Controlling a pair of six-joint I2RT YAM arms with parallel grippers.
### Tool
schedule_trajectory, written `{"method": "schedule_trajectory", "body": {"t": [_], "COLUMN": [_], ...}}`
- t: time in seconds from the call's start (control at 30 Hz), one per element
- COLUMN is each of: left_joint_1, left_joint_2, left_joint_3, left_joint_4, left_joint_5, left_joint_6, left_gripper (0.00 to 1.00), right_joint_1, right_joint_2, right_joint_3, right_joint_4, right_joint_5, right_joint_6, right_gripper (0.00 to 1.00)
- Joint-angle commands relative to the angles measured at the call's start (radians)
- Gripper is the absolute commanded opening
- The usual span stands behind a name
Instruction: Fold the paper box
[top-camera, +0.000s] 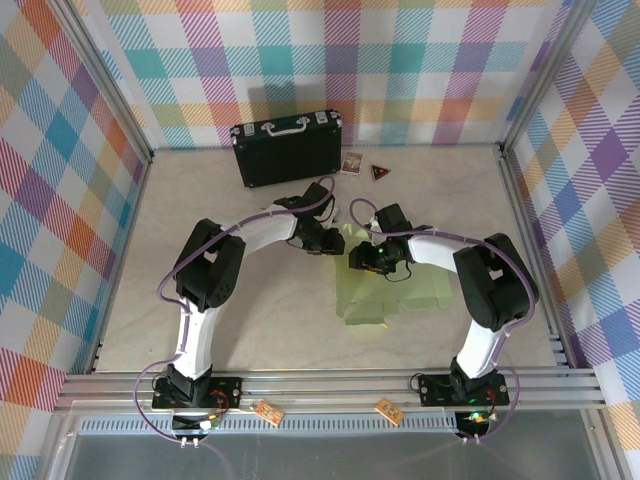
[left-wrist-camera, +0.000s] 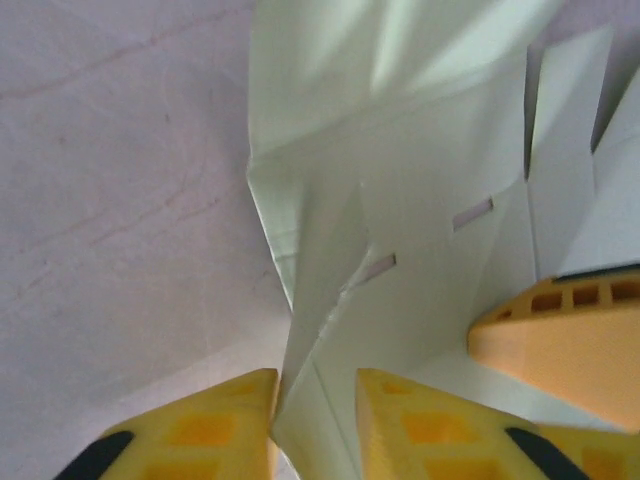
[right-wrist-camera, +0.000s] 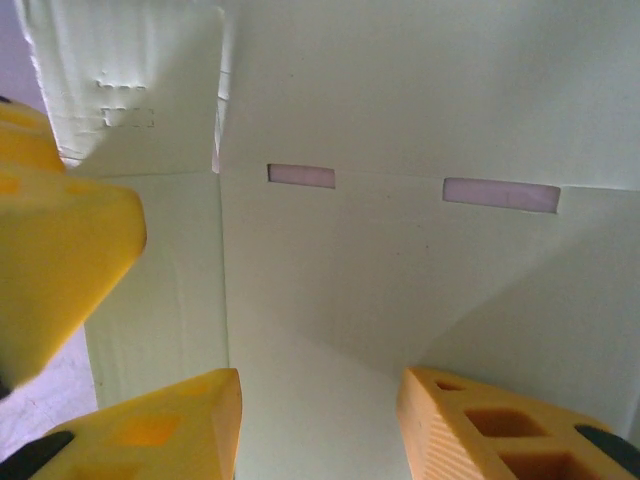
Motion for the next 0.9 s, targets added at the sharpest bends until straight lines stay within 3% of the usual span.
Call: {"method": "schedule_trajectory", "body": {"t": [0.0, 0.1, 0.37, 0.47, 0.77, 0.87], "left_joint_1": [-0.005, -0.005, -0.022, -0.025, -0.06, -0.065], "left_joint_2": [0.019, 0.031, 0.069, 0.049, 0.071, 0.08], "left_joint_3": [0.041, 0.053, 0.088, 0.071, 0.17, 0.184], "left_joint_4": [-0.039, -0.042, -0.062, -0.056, -0.187, -0.213], "left_joint_5": [-0.069, -0.109, -0.173, -0.208, -0.297, -0.317], "left_joint_6": [-0.05, -0.09, -0.122, -0.144, -0.158, -0.151], "left_gripper": [0.21, 0.16, 0.13, 0.0, 0.0, 0.0], "right_joint_1": [-0.005, -0.005, -0.005, -0.005, -0.005, -0.005], "right_joint_2": [0.057, 0.061, 0.061, 0.066, 0.062, 0.01], "right_joint_3": [-0.026, -0.023, -0.021, -0.018, -0.02, -0.048], "right_joint_4": [-0.076, -0.076, -0.079, -0.081, -0.078, -0.056], "right_joint_5": [0.055, 0.048, 0.037, 0.037, 0.029, 0.025], "right_joint_6": [0.007, 0.007, 0.007, 0.008, 0.023, 0.032], "right_gripper": [0.47, 0.47, 0.48, 0.48, 0.48, 0.54]}}
